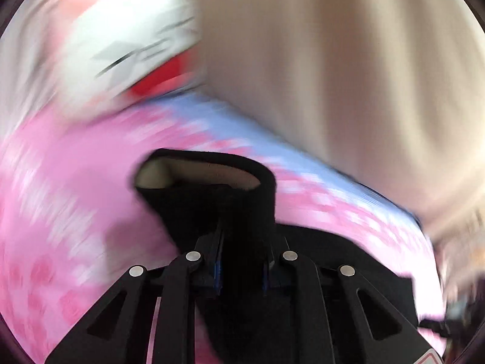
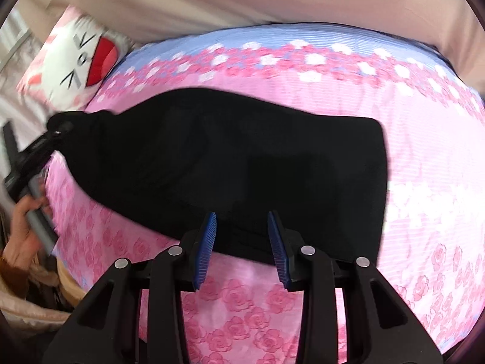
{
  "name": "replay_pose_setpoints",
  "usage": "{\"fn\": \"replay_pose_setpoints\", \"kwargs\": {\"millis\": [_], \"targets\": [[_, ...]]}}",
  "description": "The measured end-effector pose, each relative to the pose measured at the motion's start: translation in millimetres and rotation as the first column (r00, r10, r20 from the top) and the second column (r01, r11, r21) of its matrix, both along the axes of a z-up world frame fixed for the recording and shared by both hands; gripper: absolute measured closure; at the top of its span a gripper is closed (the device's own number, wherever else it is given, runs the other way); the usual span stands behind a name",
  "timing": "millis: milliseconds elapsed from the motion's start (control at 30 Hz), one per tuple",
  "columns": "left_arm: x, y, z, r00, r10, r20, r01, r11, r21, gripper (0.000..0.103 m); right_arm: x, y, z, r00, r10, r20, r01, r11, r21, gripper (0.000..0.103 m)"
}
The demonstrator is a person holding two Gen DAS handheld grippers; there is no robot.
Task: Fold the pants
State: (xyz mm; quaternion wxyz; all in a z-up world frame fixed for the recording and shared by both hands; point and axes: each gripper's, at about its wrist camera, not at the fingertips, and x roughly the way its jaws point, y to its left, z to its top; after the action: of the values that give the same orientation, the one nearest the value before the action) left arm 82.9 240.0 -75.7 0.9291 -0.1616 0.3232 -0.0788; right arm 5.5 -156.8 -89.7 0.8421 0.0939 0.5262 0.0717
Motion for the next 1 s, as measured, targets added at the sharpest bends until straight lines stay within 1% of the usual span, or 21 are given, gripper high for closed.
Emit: {"fn": "replay_pose_setpoints", "kwargs": {"millis": [67, 133, 167, 233, 267, 300, 367, 400, 433, 467, 500, 533, 567, 600, 667, 733, 767, 833, 900, 933, 1000], "targets": [[2, -54, 26, 0.985, -0.168, 0.044, 0.166, 0.986, 0.031, 0.088, 0, -21, 2, 0.998, -0.058, 0.013, 0.058, 0.998, 0.005, 0.069], [-1, -120, 45, 0.929, -0.363, 0.073, 0.361, 0.932, 0.039, 0.088, -2, -44, 3, 0.993, -0.114, 0.028, 0.114, 0.993, 0.014, 0.069], [-3, -160, 50, 0.88, -0.47, 0.072, 0.469, 0.883, 0.032, 0.088, -4, -60, 5, 0.988, -0.153, 0.036, 0.152, 0.988, 0.022, 0.069], [-9, -216, 47, 0.796, -0.603, 0.051, 0.603, 0.798, 0.014, 0.087, -9, -84, 5, 0.976, -0.212, 0.046, 0.21, 0.977, 0.027, 0.069], [-14, -255, 37, 0.73, -0.683, 0.018, 0.683, 0.73, 0.005, 0.084, -13, -101, 4, 0.967, -0.25, 0.049, 0.249, 0.968, 0.03, 0.069], [-18, -279, 27, 0.688, -0.725, -0.018, 0.726, 0.688, 0.006, 0.084, -17, -113, 2, 0.959, -0.278, 0.048, 0.277, 0.96, 0.028, 0.069], [-21, -330, -13, 0.607, -0.782, -0.14, 0.79, 0.613, 0.004, 0.074, -26, -141, -6, 0.94, -0.339, 0.032, 0.338, 0.941, 0.015, 0.068], [-24, -356, -41, 0.561, -0.794, -0.236, 0.816, 0.577, -0.002, 0.074, -31, -153, -11, 0.931, -0.365, 0.022, 0.365, 0.931, 0.006, 0.068], [-26, -370, -63, 0.539, -0.779, -0.32, 0.823, 0.569, 0.0, 0.074, -36, -161, -14, 0.923, -0.384, 0.012, 0.384, 0.923, -0.002, 0.068], [-31, -380, -74, 0.531, -0.764, -0.366, 0.823, 0.567, 0.01, 0.073, -42, -171, -18, 0.914, -0.405, -0.005, 0.405, 0.914, -0.003, 0.067], [-39, -382, -71, 0.563, -0.752, -0.342, 0.81, 0.584, 0.051, 0.069, -48, -178, -19, 0.908, -0.419, -0.015, 0.419, 0.908, 0.006, 0.067], [-46, -382, -61, 0.563, -0.77, -0.3, 0.817, 0.573, 0.06, 0.048, -53, -183, -19, 0.905, -0.424, -0.013, 0.424, 0.905, 0.021, 0.067], [-53, -382, -52, 0.541, -0.8, -0.258, 0.835, 0.548, 0.053, 0.039, -59, -186, -18, 0.907, -0.421, -0.005, 0.421, 0.907, 0.036, 0.067], [-60, -382, -38, 0.528, -0.824, -0.206, 0.848, 0.524, 0.079, 0.038, -59, -188, -18, 0.911, -0.412, -0.004, 0.412, 0.91, 0.047, 0.067], [-73, -387, -20, 0.509, -0.846, -0.161, 0.859, 0.486, 0.16, 0.026, -56, -191, -17, 0.918, -0.396, -0.004, 0.394, 0.912, 0.112, 0.067], [-87, -388, -3, 0.478, -0.87, -0.119, 0.866, 0.445, 0.226, 0.026, -47, -190, -11, 0.93, -0.368, -0.003, 0.36, 0.907, 0.221, 0.067], [-89, -383, 4, 0.477, -0.872, -0.108, 0.865, 0.443, 0.234, 0.025, -37, -183, -6, 0.943, -0.333, 0.008, 0.319, 0.911, 0.261, 0.067], [-89, -371, 9, 0.515, -0.849, -0.118, 0.844, 0.48, 0.239, 0.022, -16, -164, 2, 0.969, -0.245, 0.044, 0.224, 0.937, 0.269, 0.063], [-73, -348, 7, 0.606, -0.779, -0.161, 0.789, 0.562, 0.249, 0.022, 8, -140, 4, 0.987, -0.152, 0.059, 0.135, 0.963, 0.231, 0.021], [-66, -334, 4, 0.651, -0.738, -0.178, 0.756, 0.608, 0.242, 0.022, 16, -130, 4, 0.991, -0.116, 0.064, 0.1, 0.972, 0.211, 0.018], [-42, -294, -2, 0.752, -0.625, -0.209, 0.659, 0.719, 0.22, 0.022, 38, -110, -4, 0.996, -0.064, 0.057, 0.054, 0.984, 0.172, 0.019]]}}
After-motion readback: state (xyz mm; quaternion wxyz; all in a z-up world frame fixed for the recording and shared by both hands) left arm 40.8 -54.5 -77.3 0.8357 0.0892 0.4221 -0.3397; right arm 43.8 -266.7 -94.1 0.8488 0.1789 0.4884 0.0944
